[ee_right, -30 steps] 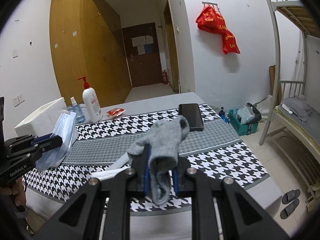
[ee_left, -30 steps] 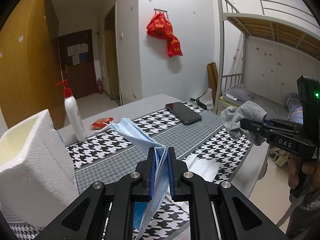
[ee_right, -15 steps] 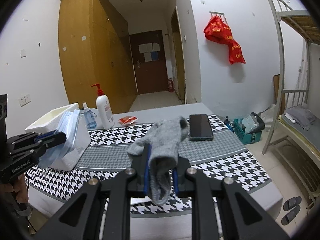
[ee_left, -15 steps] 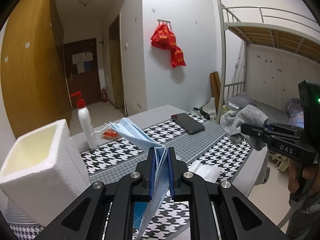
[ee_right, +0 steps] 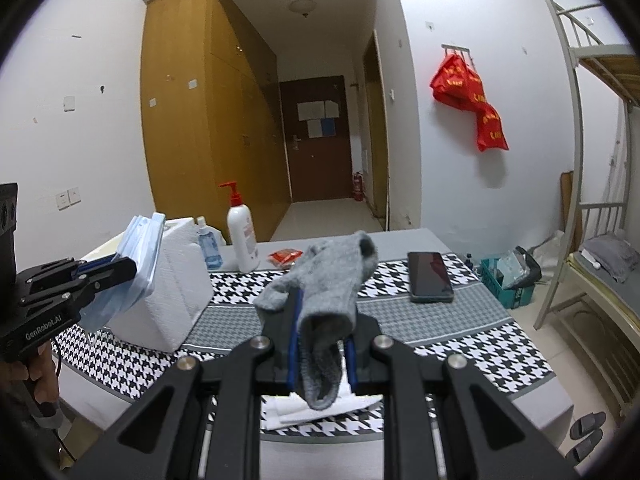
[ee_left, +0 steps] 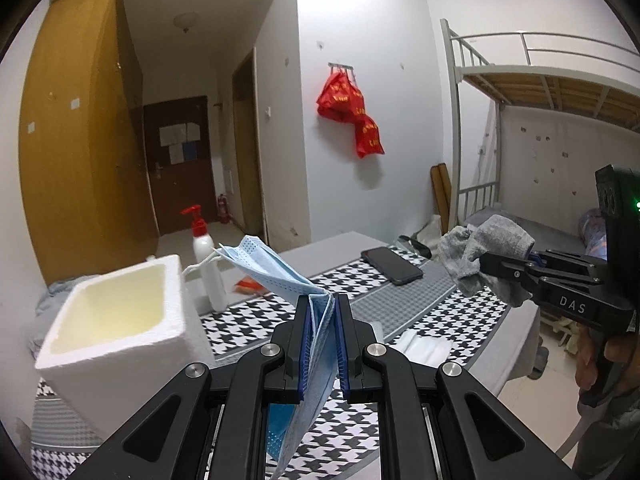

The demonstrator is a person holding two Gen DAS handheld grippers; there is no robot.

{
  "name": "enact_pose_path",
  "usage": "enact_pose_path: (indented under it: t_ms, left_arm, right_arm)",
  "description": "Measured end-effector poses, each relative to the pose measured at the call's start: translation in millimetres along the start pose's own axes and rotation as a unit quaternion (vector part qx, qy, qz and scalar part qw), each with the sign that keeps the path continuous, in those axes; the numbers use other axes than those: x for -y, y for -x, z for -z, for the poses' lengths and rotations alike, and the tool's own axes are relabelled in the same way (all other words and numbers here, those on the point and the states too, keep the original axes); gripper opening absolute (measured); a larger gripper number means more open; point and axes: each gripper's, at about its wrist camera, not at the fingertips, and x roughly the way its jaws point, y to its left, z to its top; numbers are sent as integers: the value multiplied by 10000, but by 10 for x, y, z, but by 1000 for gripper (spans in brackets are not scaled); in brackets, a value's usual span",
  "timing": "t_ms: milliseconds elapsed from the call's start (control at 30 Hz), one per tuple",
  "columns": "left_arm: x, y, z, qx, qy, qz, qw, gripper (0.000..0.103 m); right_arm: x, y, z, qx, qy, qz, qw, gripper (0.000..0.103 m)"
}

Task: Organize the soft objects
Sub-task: 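Carry grey sock in right tool toward white foam box while left tool carries mask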

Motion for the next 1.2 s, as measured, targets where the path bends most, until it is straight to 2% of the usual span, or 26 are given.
enact_pose_path:
  t_ms: [533,1200]
  left_arm:
    - [-272,393,27,325,192,-548,9978,12]
    - [-760,846,217,393,551,-1464,9869,12]
  right_arm:
    - [-449,-11,-130,156,326,-466,9983,22]
    - [-997,-207,-182,166,675,-1251,9897,22]
